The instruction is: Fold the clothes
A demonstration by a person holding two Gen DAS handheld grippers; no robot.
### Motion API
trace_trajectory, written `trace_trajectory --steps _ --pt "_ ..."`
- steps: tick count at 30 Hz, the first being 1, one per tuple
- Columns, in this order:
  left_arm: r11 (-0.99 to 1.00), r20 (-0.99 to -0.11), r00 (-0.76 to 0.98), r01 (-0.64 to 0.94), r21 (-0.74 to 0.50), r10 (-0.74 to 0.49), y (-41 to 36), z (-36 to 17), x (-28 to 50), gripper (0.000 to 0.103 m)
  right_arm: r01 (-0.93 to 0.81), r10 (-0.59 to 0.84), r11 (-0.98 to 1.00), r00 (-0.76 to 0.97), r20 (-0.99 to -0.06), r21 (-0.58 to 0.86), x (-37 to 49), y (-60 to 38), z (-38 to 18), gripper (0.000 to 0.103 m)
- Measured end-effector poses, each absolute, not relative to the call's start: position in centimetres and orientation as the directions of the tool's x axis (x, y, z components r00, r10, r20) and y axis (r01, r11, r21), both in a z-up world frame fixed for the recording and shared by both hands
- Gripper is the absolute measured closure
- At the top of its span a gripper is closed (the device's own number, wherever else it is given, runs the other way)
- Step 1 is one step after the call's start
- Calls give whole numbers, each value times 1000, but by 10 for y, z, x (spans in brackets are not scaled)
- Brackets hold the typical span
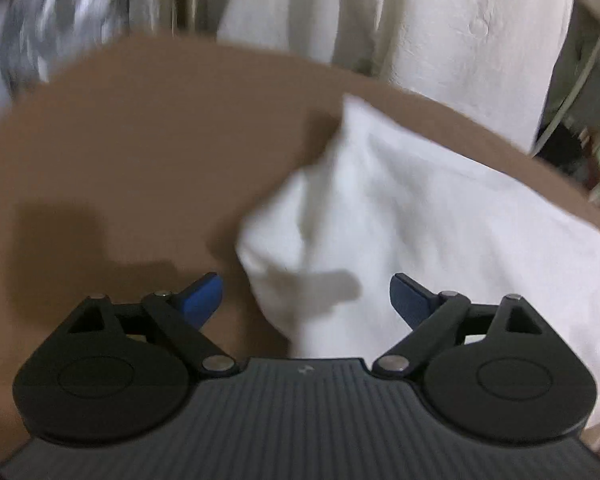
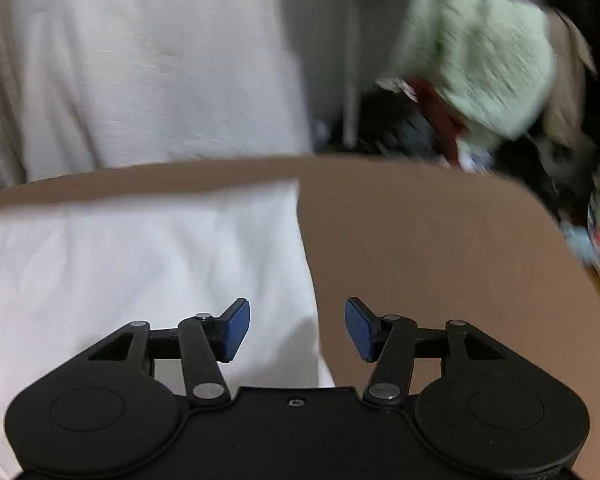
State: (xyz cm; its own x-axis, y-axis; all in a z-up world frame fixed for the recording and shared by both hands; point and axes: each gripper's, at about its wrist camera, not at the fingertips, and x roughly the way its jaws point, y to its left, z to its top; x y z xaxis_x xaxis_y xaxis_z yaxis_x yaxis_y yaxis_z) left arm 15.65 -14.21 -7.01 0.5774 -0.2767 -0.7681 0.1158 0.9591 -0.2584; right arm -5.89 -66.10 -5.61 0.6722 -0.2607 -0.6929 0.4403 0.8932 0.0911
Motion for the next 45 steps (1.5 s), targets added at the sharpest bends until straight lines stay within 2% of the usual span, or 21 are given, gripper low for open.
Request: trace_trajectory --steps 4,12,14,16,17,18,19,20,21,24,26,28,29,30,33,34,35,37,40,43,45 --pt "960 -791 551 70 -273 -265 -127 -104 136 11 444 -174 869 687 -705 219 -100 -660 -78 44" --pt "835 -734 454 40 -549 -505 -119 -139 131 10 484 44 667 733 -679 566 -183 -679 -119 44" --pt "775 -667 469 62 -629 -579 -122 -147 131 7 453 98 614 769 -631 646 -187 -679 -131 46" --pt "690 -595 476 35 -723 -647 -119 -158 130 7 406 146 567 807 -572 717 -182 -679 -145 55" --pt "672 -582 464 41 -739 -668 -119 -161 130 18 393 165 547 815 -555 740 -180 -678 -153 67" --pt "658 -570 451 50 -752 -686 -120 -162 130 36 388 166 542 820 -547 746 -176 -677 -157 76" --pt "656 -566 439 74 -751 -698 -121 -159 128 78 387 152 559 822 -549 734 -172 -674 -158 94" --pt "652 -559 432 95 -752 -708 -121 -155 127 86 381 118 606 825 -553 698 -166 -671 -154 96" --pt "644 -541 450 105 -758 -711 -120 -150 127 86 375 81 655 828 -554 656 -159 -667 -149 96" --pt "650 -495 511 180 -738 -703 -117 -123 127 88 321 -60 809 878 -475 492 -152 -654 -103 97" --pt "666 -470 547 236 -707 -693 -119 -104 124 88 293 -94 824 914 -394 485 -153 -652 -69 97" --pt "699 -486 561 258 -667 -670 -131 -97 134 88 264 -124 859 938 -322 439 -158 -645 -42 97" --pt "741 -534 554 255 -621 -638 -138 -99 132 88 258 -133 882 939 -317 395 -159 -641 -35 97" --pt "781 -582 546 252 -572 -602 -145 -101 131 88 264 -144 900 931 -335 346 -156 -638 -33 98" --pt "844 -711 460 228 -486 -533 -157 -132 126 81 350 -212 919 828 -520 182 -152 -633 -63 98" --pt "854 -742 426 203 -480 -518 -157 -138 125 74 387 -247 914 770 -588 123 -148 -630 -78 96" --pt "858 -746 428 182 -481 -509 -156 -138 123 70 418 -282 907 706 -650 61 -144 -627 -94 89" --pt "876 -746 464 192 -442 -478 -156 -125 112 61 447 -290 891 697 -656 82 -154 -610 -96 83" --pt "904 -720 547 255 -343 -427 -157 -95 89 59 452 -252 877 722 -645 164 -173 -584 -91 62" --pt "843 -648 545 413 -345 -532 -164 -75 59 59 331 -59 885 778 -626 328 -186 -569 -81 61" --pt "792 -637 496 507 -340 -591 -178 -76 45 59 235 92 883 764 -639 407 -179 -562 -82 61"
